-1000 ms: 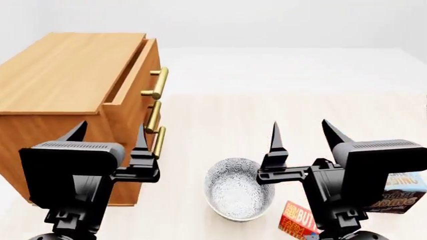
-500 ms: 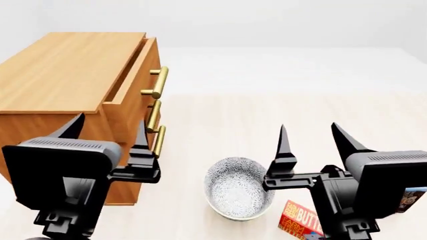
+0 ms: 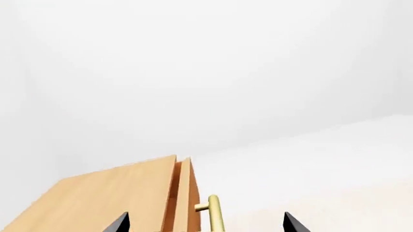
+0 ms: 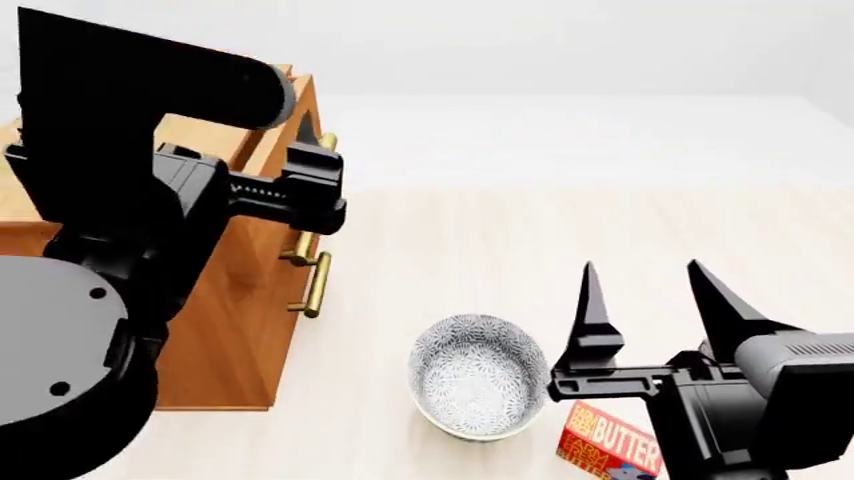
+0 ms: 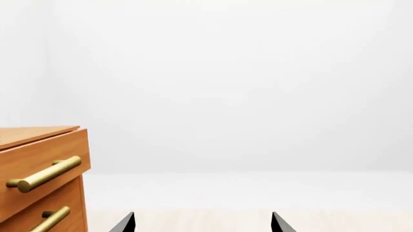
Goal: Put the butter at the back in the top drawer of the cabinet and close it.
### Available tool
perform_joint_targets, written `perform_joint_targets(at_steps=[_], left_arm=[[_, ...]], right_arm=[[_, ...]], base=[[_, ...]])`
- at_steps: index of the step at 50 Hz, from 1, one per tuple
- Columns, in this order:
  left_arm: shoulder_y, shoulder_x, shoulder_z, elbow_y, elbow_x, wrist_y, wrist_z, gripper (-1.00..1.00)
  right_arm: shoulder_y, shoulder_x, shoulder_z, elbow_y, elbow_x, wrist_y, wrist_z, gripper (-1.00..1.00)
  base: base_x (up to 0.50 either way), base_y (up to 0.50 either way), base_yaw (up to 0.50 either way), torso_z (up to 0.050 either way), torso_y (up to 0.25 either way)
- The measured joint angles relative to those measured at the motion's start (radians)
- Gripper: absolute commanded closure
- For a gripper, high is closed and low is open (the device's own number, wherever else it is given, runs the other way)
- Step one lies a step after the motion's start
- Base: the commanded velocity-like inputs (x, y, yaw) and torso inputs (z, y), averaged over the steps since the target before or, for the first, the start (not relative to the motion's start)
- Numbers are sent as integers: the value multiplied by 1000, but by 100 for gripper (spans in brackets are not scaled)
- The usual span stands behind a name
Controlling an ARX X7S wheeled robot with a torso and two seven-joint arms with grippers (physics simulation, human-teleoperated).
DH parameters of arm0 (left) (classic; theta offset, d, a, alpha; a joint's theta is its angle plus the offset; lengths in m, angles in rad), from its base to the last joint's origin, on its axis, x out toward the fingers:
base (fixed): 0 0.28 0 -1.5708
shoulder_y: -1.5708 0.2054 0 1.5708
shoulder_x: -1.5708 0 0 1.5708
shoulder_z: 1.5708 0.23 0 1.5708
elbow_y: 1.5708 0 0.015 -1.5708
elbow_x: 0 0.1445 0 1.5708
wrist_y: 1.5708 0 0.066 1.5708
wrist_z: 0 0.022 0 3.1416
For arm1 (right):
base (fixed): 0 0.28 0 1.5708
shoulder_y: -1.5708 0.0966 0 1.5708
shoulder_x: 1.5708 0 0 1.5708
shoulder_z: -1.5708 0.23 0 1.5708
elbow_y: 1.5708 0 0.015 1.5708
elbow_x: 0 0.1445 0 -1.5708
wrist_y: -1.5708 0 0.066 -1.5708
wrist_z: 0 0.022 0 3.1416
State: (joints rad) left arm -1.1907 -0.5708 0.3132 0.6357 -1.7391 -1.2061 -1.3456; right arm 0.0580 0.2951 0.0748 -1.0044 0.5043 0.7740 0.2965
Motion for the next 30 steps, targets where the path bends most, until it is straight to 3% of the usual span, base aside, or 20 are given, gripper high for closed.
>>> perform_joint_targets(at_steps=[12,30], left_arm=[[-374,89,248,-393,-145,-114,-99,-100],[-687,257,509,-945,-124,-259,7,-100]], right_arm=[[-31,16,24,5,32,-37,-8,-100],[-42,39,38,6,75,-53,2,-100]], base=[[0,0,0,0,0],[0,0,0,0,0]])
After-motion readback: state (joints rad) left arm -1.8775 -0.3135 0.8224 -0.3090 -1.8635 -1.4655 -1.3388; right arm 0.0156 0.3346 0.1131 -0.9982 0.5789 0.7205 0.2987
